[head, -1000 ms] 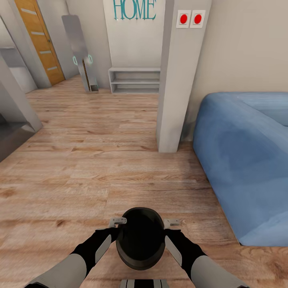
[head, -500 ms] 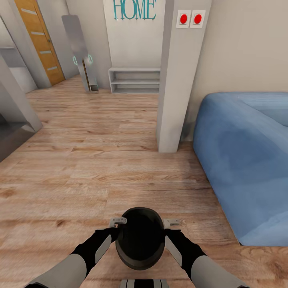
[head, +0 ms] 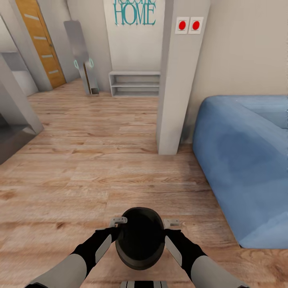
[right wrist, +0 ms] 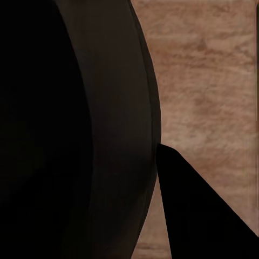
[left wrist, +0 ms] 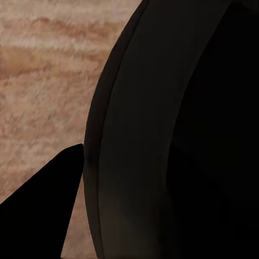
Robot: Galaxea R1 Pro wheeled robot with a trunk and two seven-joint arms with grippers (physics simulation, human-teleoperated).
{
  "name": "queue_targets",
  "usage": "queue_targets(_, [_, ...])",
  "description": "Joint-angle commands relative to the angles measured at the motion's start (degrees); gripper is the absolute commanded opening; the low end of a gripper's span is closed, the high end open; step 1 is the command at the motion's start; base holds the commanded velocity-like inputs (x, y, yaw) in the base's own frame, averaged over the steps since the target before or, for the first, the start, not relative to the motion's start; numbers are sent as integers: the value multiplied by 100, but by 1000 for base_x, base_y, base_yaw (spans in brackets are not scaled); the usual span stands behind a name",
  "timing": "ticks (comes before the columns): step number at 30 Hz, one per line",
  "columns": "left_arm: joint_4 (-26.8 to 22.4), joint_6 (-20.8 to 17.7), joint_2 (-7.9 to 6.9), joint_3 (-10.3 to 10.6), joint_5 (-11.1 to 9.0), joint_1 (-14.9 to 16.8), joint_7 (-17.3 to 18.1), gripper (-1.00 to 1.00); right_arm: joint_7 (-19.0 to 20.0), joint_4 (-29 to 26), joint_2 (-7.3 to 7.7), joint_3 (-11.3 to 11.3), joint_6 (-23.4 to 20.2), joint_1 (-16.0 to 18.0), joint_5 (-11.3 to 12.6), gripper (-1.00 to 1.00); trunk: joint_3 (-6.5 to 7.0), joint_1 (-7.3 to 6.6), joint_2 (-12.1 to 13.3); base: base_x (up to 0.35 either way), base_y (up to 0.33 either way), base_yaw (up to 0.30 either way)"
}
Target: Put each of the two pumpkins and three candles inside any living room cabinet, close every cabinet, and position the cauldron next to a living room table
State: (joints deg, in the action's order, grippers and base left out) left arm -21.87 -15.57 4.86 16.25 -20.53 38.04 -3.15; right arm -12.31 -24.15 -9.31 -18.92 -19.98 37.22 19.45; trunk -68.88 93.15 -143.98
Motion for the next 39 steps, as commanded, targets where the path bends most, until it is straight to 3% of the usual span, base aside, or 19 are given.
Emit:
queue_targets(1, [-10, -30, -12, 19, 67, 2, -65, -100, -34, -11, 7, -59, -12, 5, 129, -100, 18, -4, -1, 0, 0, 0])
queue_targets(21, [-6, -47, -17, 19, 67, 2, -46, -100, -6, -53, 26, -68, 22, -3, 157, -100, 461, -55, 26, 0, 0, 0])
queue_targets(32, [-10, -43, -14, 26, 67, 2, -51, -100, 16, -85, 48, -77, 379, -6, 190, -100, 705, -84, 41, 0, 0, 0])
queue_targets(37, [-10, -41, -13, 27, 67, 2, -53, -100, 18, -104, 52, -77, 390, -12, 189, -100, 816, -97, 48, 0, 0, 0])
queue_targets(38, [-53, -51, -2, -16, 87, 39, -30, -100, 33, 15, 78, -89, 150, -22, 224, -100, 815, -96, 47, 0, 0, 0])
queue_targets(39, [-33, -51, -3, -19, 136, 51, -29, -100, 36, -16, 75, -91, 174, -22, 213, -100, 815, -96, 47, 0, 0, 0])
